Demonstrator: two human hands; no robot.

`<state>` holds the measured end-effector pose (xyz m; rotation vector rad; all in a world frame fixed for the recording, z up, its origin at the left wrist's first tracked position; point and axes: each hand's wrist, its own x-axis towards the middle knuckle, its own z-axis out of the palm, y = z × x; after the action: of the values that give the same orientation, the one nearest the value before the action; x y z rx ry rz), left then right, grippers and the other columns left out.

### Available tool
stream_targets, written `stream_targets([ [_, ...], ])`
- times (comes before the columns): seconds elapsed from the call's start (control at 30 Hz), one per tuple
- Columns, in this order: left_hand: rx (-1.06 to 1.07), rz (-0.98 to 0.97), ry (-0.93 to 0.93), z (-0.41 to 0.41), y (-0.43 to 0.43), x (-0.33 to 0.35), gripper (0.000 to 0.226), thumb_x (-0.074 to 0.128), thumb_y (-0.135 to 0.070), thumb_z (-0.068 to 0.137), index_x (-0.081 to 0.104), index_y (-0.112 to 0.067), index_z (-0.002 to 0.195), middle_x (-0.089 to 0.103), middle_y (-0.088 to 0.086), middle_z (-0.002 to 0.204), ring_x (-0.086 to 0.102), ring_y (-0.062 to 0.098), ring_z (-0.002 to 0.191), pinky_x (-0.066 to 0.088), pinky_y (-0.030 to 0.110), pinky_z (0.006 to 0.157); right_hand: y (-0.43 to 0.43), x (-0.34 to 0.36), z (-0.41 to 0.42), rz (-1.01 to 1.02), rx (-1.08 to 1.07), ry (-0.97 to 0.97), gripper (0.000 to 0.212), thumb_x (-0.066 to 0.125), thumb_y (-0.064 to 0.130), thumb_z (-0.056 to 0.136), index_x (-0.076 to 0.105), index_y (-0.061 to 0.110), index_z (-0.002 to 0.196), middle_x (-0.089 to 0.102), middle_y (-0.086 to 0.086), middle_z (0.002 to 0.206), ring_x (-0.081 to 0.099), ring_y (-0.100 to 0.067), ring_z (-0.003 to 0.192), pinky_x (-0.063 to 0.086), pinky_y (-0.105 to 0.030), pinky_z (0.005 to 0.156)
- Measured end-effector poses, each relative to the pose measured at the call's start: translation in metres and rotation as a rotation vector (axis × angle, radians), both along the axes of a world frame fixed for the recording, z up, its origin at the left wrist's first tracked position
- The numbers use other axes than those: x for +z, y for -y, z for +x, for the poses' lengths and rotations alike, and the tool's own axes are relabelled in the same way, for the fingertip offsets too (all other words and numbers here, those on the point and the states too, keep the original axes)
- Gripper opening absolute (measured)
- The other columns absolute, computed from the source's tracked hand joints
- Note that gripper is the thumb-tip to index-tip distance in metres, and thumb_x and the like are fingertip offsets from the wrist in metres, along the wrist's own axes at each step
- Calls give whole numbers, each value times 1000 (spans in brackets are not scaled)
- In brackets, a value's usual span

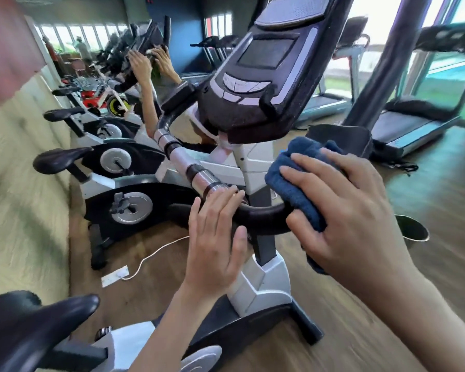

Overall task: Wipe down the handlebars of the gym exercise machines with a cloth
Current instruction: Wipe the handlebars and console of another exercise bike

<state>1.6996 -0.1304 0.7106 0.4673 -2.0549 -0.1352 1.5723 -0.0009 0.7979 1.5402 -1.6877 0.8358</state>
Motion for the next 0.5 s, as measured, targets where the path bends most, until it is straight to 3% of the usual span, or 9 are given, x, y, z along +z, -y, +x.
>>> stream_targets([
  [0.17,-85,62,42,7,17,-10,47,30,-23,98,37,-9,141,39,6,148,27,18,142,17,51,117,-3,-29,14,-48,-103,-162,46,48,28,91,53,12,134,53,-9,139,39,-32,128,29,-50,112],
  [0.37,-166,112,3,5,27,-13,47,31,-21,96,34,-12,142,38,5,148,29,17,141,15,51,117,6,-74,22,29,-127,-285,51,28,42,101,33,16,144,32,-6,148,22,-29,140,18,-45,117],
  [0.5,-189,129,-29,2,36,-15,48,31,-20,96,30,-16,144,36,3,149,25,14,142,14,52,117,38,-84,28,-42,-256,-292,55,43,50,97,36,22,143,35,-3,147,28,-27,139,25,-44,114],
])
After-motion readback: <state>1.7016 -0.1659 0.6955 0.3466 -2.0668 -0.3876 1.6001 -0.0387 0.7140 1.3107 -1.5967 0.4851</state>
